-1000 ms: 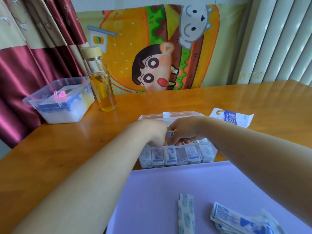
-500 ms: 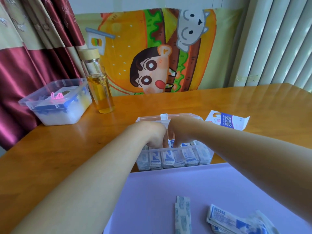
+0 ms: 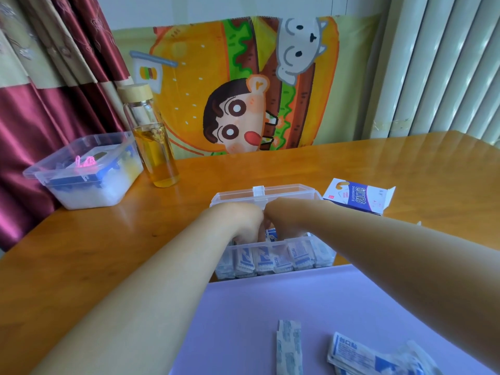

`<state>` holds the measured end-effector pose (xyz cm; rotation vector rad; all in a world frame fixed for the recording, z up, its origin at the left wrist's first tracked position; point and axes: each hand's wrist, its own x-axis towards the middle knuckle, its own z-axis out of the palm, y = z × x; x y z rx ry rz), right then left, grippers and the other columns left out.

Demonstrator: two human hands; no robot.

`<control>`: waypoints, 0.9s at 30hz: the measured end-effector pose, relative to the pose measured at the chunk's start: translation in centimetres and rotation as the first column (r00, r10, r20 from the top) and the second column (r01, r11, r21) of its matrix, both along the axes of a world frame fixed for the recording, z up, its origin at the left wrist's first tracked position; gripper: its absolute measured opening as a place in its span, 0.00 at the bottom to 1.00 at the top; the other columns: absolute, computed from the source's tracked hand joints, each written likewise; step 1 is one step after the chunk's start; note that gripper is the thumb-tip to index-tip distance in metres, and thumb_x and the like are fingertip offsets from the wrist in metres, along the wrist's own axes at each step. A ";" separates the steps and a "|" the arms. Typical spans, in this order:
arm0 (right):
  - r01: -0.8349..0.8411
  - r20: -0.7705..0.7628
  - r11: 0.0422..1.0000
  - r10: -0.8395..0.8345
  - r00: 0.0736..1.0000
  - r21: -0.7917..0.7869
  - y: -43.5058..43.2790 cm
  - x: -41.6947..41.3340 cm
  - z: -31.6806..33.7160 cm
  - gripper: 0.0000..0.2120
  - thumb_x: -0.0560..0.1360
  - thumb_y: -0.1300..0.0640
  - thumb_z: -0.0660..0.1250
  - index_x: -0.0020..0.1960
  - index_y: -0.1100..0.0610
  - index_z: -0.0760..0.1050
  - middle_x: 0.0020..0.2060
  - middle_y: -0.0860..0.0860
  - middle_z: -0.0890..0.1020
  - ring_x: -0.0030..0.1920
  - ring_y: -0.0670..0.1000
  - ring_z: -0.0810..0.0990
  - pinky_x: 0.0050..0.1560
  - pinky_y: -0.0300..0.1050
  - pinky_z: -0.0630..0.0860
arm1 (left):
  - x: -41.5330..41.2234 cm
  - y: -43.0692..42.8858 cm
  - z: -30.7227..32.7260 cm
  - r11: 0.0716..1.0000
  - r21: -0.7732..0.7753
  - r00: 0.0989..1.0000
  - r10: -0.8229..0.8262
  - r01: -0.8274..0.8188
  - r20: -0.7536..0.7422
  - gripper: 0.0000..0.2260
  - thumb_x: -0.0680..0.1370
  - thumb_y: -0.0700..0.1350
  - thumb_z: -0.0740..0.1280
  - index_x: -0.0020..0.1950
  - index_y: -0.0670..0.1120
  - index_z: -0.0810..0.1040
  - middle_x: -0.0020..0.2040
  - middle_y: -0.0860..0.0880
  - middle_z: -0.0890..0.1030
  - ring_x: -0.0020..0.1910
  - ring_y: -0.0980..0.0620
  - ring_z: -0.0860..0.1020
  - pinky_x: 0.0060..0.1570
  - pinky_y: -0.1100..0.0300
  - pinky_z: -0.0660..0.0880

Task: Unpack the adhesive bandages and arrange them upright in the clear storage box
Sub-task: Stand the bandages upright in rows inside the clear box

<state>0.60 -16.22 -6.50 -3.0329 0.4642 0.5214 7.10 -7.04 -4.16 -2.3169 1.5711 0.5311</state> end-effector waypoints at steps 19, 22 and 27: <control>-0.074 0.069 0.997 0.072 0.995 0.024 1.5 0.5 1.5 0.18 0.70 0.52 0.73 0.58 0.57 0.79 0.54 0.52 0.81 0.54 0.53 0.78 0.49 0.41 0.71 | 1.0 1.2 0.0 0.997 -0.057 0.997 0.052 -0.049 0.059 0.13 0.78 0.38 0.62 0.57 0.52 0.80 0.49 0.54 0.78 0.45 0.52 0.73 0.42 0.61 0.70; -0.076 0.069 0.995 0.071 0.995 0.064 1.6 0.7 1.1 0.20 0.68 0.49 0.75 0.57 0.54 0.79 0.53 0.51 0.81 0.53 0.53 0.78 0.50 0.42 0.73 | 1.1 1.2 -0.2 0.998 -0.042 0.991 0.043 -0.038 0.123 0.14 0.78 0.39 0.61 0.55 0.55 0.80 0.50 0.56 0.78 0.47 0.52 0.73 0.45 0.58 0.67; -0.085 0.063 0.993 0.080 0.995 0.086 1.7 0.8 0.8 0.21 0.68 0.48 0.74 0.59 0.52 0.79 0.47 0.49 0.79 0.48 0.51 0.75 0.50 0.42 0.72 | 1.5 0.9 -0.7 0.999 -0.013 0.987 0.049 -0.047 0.153 0.15 0.78 0.39 0.59 0.56 0.55 0.79 0.55 0.56 0.80 0.55 0.51 0.75 0.54 0.54 0.67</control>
